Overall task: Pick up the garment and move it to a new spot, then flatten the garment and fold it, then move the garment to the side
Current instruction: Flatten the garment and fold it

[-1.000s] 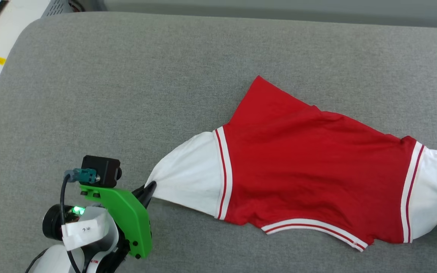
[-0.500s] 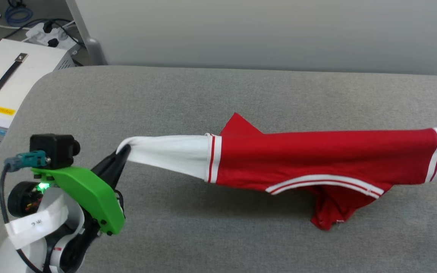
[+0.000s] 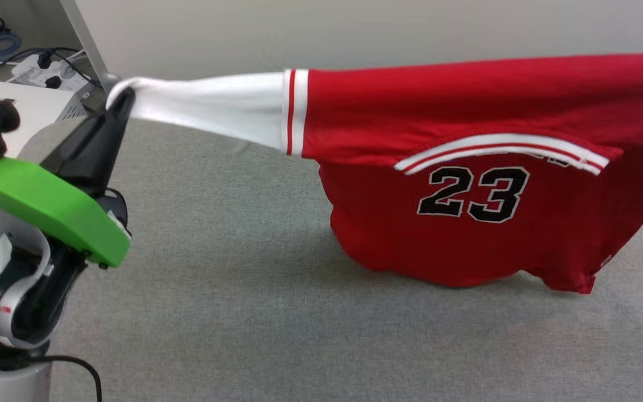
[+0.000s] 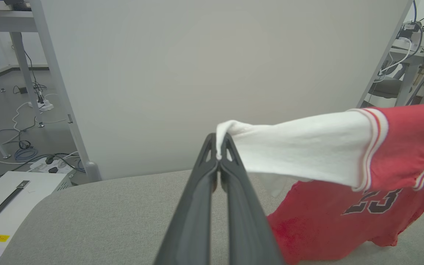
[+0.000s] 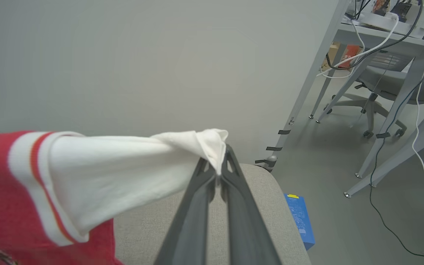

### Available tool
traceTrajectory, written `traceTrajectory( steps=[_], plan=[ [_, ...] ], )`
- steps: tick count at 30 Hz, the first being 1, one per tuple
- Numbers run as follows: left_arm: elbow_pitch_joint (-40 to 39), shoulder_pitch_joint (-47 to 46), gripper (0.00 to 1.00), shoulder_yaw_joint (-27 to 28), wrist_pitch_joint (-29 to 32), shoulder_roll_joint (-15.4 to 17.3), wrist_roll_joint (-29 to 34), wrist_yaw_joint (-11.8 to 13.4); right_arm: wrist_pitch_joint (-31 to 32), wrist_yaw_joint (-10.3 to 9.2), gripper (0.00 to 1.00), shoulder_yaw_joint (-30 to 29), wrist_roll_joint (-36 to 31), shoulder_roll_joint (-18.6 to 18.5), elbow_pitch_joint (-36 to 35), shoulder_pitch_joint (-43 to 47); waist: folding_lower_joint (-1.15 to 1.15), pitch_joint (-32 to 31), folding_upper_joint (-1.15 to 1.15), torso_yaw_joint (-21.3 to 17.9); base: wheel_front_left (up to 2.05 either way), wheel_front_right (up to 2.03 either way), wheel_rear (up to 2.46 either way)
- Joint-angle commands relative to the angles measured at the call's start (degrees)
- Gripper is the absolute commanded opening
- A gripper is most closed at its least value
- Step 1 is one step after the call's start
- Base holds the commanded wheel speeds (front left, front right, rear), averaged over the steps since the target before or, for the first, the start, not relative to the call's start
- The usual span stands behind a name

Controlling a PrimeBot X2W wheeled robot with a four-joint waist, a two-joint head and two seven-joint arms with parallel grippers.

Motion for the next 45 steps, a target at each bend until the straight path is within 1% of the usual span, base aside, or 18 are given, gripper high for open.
traceTrajectory(
  steps=[1, 5, 10, 12, 15, 19, 23, 27, 31, 33, 39, 41, 45],
  plan=[
    [0.0, -2.4, 0.00, 1.0, -0.3, 0.8, -0.7, -0.3, -0.9, -0.05, 0.00, 0.0, 0.4, -0.3, 0.8, -2.2, 0.00, 1.4, 0.00, -0.3, 0.00, 0.00, 0.00],
    [1.1, -7.6, 0.00, 2.3, 0.1, 2.5, -0.9, -0.9, -3.2, -0.05, 0.00, 2.4, 0.0, -1.6, 2.5, -7.3, 0.00, 4.6, 0.00, -0.6, 0.00, 0.00, 0.00],
    [4.2, -15.2, 0.00, 2.8, -0.3, 3.6, -1.7, -2.0, -6.7, -0.05, 0.00, 5.7, -0.4, -3.6, 6.1, -15.8, 0.00, 10.1, 0.00, -0.9, 0.00, 0.00, 0.00],
    [6.3, -18.6, 0.00, 2.8, -0.2, 4.8, -0.5, -2.1, -8.2, -0.05, 0.00, 7.0, -0.7, -4.4, 8.2, -19.8, 0.00, 12.5, 0.00, -1.0, 0.00, 0.00, 0.00],
    [10.1, -24.8, 0.00, 2.1, -0.7, 5.5, 0.8, -2.5, -10.6, -0.05, 0.00, 9.5, -1.4, -5.2, 11.9, -26.4, 0.00, 16.5, 0.00, -1.1, 0.00, 0.00, 0.00],
    [15.6, -33.7, 0.00, 0.1, -1.4, 6.7, 2.3, -4.6, -14.6, -0.05, 0.00, 13.0, -3.1, -5.4, 17.5, -35.4, 0.00, 21.4, 0.00, -1.2, 0.00, 0.00, 0.00],
    [21.7, -43.4, 0.00, -1.7, -3.3, 7.1, 4.0, -6.5, -19.0, -0.05, 0.00, 16.1, -5.8, -4.4, 23.9, -44.0, 0.00, 26.2, 0.00, -1.4, 0.00, 0.00, 0.00],
    [29.0, -53.1, 0.00, -3.5, -6.4, 6.9, 6.3, -7.6, -23.3, -0.05, 0.00, 18.1, -8.6, -2.6, 31.1, -51.8, 0.00, 30.2, 0.00, -1.8, 0.00, 0.00, 0.00],
    [36.7, -62.5, 0.00, -4.6, -11.6, 6.1, 8.5, -8.4, -29.6, -0.05, 0.00, 17.8, -12.5, -0.2, 38.3, -59.8, 0.00, 33.7, 0.00, -1.8, 0.00, 0.00, 0.00],
    [40.6, -65.8, 0.00, -5.0, -14.6, 5.2, 9.5, -8.3, -32.3, -0.05, 0.00, 17.3, -14.3, 1.2, 41.9, -62.7, 0.00, 34.7, 0.00, -1.6, 0.00, 0.00, 0.00],
    [50.4, -71.2, 0.00, -7.0, -22.4, 2.7, 11.3, -8.8, -39.5, -0.05, 0.00, 16.7, -18.2, 3.8, 50.5, -67.9, 0.00, 36.4, 0.00, -0.6, 0.00, 0.00, 0.00],
    [52.7, -71.3, 0.00, -7.3, -24.8, 2.1, 11.3, -9.1, -41.6, -0.05, 0.00, 16.1, -19.2, 4.5, 52.6, -68.3, 0.00, 36.4, 0.00, -0.3, 0.00, 0.00, 0.00],
    [56.6, -69.6, 0.00, -8.5, -27.8, 1.1, 10.7, -9.8, -44.7, -0.05, 0.00, 16.3, -19.9, 5.2, 56.4, -67.2, 0.00, 36.0, 0.00, 0.4, 0.00, 0.00, 0.00]
  ],
)
